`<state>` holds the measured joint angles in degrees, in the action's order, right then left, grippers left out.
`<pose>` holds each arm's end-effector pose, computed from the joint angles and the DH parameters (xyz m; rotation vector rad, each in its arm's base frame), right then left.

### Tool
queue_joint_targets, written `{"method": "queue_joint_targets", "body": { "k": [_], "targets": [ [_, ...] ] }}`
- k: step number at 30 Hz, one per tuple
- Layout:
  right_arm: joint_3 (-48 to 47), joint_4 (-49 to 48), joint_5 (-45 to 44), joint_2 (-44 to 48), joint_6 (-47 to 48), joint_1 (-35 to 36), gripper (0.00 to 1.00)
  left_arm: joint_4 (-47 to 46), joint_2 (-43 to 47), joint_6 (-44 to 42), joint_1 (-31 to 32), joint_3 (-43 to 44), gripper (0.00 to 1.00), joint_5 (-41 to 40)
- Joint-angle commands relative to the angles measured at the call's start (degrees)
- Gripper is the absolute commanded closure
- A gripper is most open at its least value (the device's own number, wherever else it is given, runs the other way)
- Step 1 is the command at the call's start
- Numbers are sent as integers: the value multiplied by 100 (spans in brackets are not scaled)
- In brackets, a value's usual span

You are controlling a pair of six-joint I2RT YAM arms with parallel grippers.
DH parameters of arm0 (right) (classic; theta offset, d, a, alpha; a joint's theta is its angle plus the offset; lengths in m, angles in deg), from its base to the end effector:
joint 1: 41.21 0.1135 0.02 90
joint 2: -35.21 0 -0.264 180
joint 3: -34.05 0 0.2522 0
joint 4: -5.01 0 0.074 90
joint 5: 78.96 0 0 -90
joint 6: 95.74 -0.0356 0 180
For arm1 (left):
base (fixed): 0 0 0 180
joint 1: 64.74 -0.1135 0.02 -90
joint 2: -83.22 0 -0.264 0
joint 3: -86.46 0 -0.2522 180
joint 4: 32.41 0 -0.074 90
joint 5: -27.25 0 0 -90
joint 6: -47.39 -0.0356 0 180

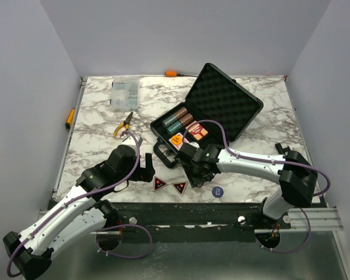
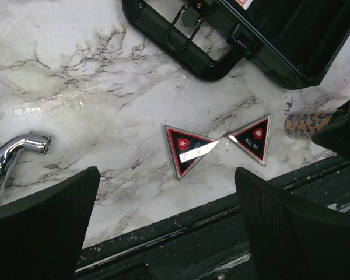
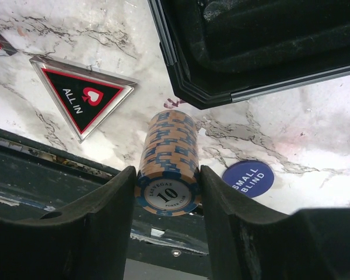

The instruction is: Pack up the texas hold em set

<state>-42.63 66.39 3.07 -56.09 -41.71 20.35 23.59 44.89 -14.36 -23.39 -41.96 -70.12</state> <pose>0.1455 0.2583 0.2078 -0.6124 2.8077 0.1334 0.1071 -0.0882 0.2608 0.2027 2.3469 -0.4633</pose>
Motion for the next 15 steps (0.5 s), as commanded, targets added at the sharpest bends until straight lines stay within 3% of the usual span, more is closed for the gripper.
{"method": "queue_joint_targets", "body": {
  "k": [1, 15],
  "targets": [
    [69, -57, -167, -40, -55, 84, 51, 48, -3, 34, 21, 146, 4, -115],
    [-206, 169, -330, 110, -87, 102, 78, 83, 3, 84, 18, 164, 3, -255]
  ]
}}
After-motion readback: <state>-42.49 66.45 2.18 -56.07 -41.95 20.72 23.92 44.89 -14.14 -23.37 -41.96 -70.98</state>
